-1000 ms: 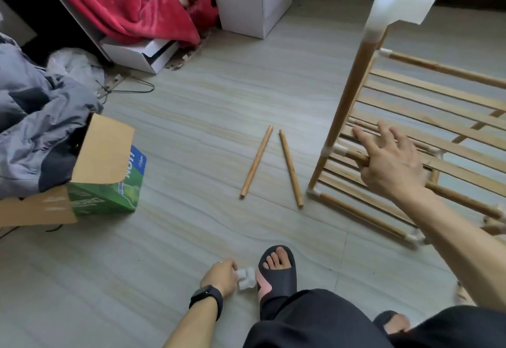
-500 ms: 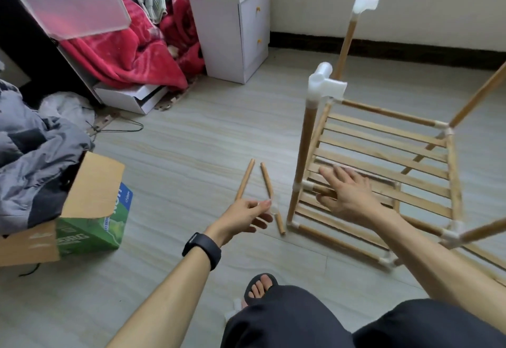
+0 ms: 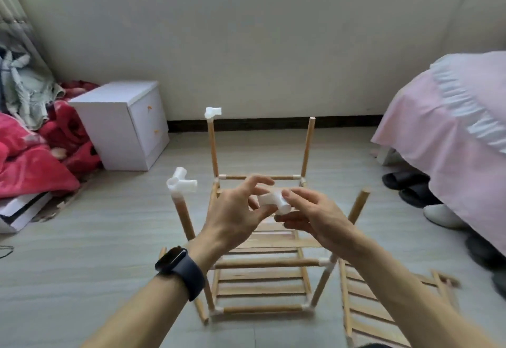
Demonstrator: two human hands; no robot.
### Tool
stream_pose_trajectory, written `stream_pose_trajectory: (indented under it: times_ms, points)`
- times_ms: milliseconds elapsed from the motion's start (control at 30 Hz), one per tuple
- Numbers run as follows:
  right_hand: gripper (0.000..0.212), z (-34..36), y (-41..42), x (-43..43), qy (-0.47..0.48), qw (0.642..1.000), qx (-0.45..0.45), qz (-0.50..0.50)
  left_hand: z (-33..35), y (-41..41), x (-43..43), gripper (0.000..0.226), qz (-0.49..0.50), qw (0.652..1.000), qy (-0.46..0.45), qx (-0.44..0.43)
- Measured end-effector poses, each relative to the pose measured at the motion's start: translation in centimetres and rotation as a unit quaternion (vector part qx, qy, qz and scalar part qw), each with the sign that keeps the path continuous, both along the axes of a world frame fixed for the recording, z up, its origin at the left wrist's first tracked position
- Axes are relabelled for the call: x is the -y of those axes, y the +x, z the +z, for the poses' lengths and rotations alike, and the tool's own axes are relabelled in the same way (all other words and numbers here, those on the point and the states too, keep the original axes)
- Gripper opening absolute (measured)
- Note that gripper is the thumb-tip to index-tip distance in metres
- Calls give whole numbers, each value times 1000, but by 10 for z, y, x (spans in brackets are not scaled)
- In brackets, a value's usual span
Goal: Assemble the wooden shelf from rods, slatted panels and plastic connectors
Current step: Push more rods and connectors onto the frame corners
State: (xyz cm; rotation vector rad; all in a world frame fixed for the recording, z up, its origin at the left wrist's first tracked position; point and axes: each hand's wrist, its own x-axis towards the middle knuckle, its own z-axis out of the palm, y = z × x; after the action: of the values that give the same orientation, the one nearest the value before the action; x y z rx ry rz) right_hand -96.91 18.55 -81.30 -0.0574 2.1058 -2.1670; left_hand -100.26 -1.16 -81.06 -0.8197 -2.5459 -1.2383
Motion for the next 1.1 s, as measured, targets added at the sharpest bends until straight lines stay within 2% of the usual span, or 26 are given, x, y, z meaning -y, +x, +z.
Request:
stream_pose_trajectory:
  times_ms: [167,300,400,500,600,733,900,1100]
  points:
    - [36,26,7,-45,13,997,-43,-70,24,-10,-55,30,-10,999,37,-29]
    - [30,47,9,-73,48,982,-97,-154,31,-9,-94,26,-54,972,198,117]
    - [22,49,11,-85,87,948,-135,-273,31,-6,-112,23,-80,947,244,195]
    - [25,37,20,-90,100,918,-140,-358,31,-1,-124,37,-124,935,258,208]
    - [26,24,28,-99,137,910,-123,-372,29,1,-139,26,-131,941,244,194]
    - [29,20,32,-100,40,921,-114,-371,28,-1,-153,25,-104,948,238,182]
    - [31,18,32,-91,30,918,-126,-375,25,1,-157,18,-104,955,233,148]
    - [28,13,30,-86,59,918,-143,-364,23,1,-153,25,-114,932,271,211]
